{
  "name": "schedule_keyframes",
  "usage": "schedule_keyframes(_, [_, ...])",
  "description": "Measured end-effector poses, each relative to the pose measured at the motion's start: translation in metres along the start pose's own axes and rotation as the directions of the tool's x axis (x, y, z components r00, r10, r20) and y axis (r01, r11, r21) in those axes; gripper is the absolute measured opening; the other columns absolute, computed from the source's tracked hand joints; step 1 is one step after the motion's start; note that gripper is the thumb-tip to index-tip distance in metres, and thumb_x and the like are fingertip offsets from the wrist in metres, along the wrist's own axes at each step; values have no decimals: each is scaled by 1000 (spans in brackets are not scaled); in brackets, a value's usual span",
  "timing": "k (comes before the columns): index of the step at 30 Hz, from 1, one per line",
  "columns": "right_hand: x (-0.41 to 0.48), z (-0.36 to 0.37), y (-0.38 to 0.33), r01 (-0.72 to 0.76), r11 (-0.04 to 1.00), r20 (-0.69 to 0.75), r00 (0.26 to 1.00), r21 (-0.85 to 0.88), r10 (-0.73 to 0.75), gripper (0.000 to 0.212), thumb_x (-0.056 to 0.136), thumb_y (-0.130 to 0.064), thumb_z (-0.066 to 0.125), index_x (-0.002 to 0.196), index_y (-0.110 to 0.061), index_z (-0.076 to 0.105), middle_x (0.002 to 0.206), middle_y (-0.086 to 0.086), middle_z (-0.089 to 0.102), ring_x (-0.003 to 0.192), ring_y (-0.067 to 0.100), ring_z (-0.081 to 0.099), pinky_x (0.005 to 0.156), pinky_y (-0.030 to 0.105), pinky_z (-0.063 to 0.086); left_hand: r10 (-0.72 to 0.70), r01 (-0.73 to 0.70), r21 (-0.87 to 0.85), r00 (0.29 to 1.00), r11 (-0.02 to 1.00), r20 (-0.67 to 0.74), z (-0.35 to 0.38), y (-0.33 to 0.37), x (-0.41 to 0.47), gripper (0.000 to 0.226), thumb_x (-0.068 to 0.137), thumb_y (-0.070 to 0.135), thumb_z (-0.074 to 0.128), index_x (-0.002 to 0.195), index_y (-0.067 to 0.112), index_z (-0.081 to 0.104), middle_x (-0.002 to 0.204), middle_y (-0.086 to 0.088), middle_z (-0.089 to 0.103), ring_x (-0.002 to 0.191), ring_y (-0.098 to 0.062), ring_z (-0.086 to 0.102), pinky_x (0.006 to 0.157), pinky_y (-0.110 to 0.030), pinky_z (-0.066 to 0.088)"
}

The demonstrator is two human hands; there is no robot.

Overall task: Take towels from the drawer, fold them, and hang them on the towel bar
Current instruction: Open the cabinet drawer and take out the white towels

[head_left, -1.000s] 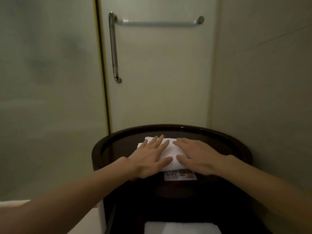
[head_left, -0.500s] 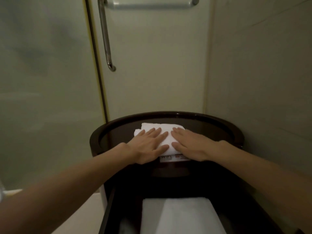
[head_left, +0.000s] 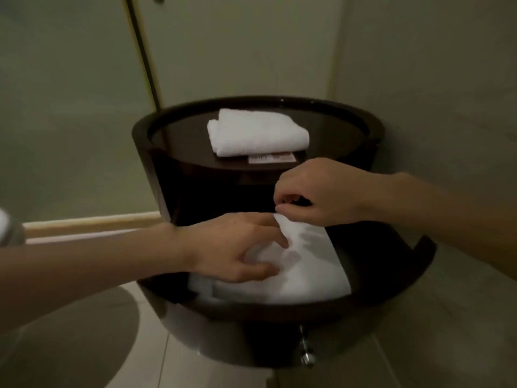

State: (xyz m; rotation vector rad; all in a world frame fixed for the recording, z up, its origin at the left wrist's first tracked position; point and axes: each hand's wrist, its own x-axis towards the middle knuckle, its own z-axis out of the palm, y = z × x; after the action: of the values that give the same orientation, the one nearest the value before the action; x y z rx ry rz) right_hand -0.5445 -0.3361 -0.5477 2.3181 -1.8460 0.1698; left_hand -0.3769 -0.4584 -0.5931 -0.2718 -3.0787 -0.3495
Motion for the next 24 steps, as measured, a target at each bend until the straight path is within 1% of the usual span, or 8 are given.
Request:
schedule_keyframes(4, [-13, 23, -16, 69, 997, 103, 992, -21, -67, 24, 93, -38, 51, 98, -19, 66, 87, -4, 65, 77, 10, 55, 69, 27, 44, 51, -55, 41, 995, 998, 86, 11, 9, -3, 61, 85, 53, 58, 137, 24, 45, 139, -3, 45, 123, -16, 44, 104, -32, 37])
schedule_keyframes(8, [-20, 32, -22, 109, 994, 78, 991, -12, -108, 24, 91, -33, 50, 94, -16, 66, 82, -1, 67, 73, 18, 61, 63, 26, 41, 52, -60, 44, 984, 997, 171, 12, 8, -2, 69, 85, 48, 58, 144, 23, 34, 146, -6, 38, 131, -20, 39, 106, -40, 35])
schedule_keyframes(11, [-22, 32, -27, 139, 989, 82, 986, 45, -143, 21, 87, -26, 53, 106, -22, 62, 82, 0, 69, 71, 20, 64, 62, 29, 46, 38, -69, 113, 967, 991, 252, 12, 7, 4, 69, 88, 38, 60, 147, 21, 28, 149, -6, 33, 133, -20, 34, 107, -40, 34])
schedule_keyframes(13, [-22, 30, -28, 147, 986, 89, 984, 74, -154, 29, 84, -22, 55, 113, -27, 57, 82, 1, 70, 71, 20, 64, 63, 32, 49, 39, -86, 158, 960, 984, 279, 12, 9, 8, 69, 89, 37, 58, 147, 21, 24, 150, -6, 30, 135, -20, 32, 109, -39, 33])
schedule_keyframes(17, [-21, 22, -27, 7, 993, 127, 992, 120, -23, 13, 83, -25, 49, 92, -24, 58, 76, -2, 64, 69, 19, 60, 66, 40, 51, 65, -74, 47, 983, 996, 171, -2, 14, 7, 58, 78, 32, 68, 132, 21, 50, 131, 3, 53, 116, -11, 50, 98, -15, 38])
schedule_keyframes(21, [-22, 7, -21, -133, 959, 113, 988, 250, 107, 13, 84, -28, 51, 88, -21, 61, 74, -11, 60, 67, 6, 56, 64, 30, 45, -82, 78, 48, 992, 996, 91, -28, 7, 4, 41, 67, 35, 63, 108, 28, 63, 93, 10, 67, 79, -6, 61, 71, -32, 52])
schedule_keyframes(23, [-21, 0, -18, -201, 940, 160, 974, 275, 161, 28, 87, -53, 49, 91, -27, 60, 78, -14, 60, 71, 4, 58, 66, 30, 47, -139, 139, 20, 990, 990, 16, -38, -2, 7, 36, 70, 29, 64, 106, 27, 65, 87, 12, 67, 75, -2, 60, 67, -24, 51])
schedule_keyframes(24, [-19, -4, -17, -239, 936, 182, 964, 259, 196, 44, 79, -70, 47, 95, -31, 57, 83, -14, 61, 75, 4, 59, 67, 30, 49, -159, 159, 3, 987, 987, -25, -43, -6, 9, 34, 70, 26, 65, 105, 25, 66, 85, 11, 67, 76, -1, 59, 65, -20, 49])
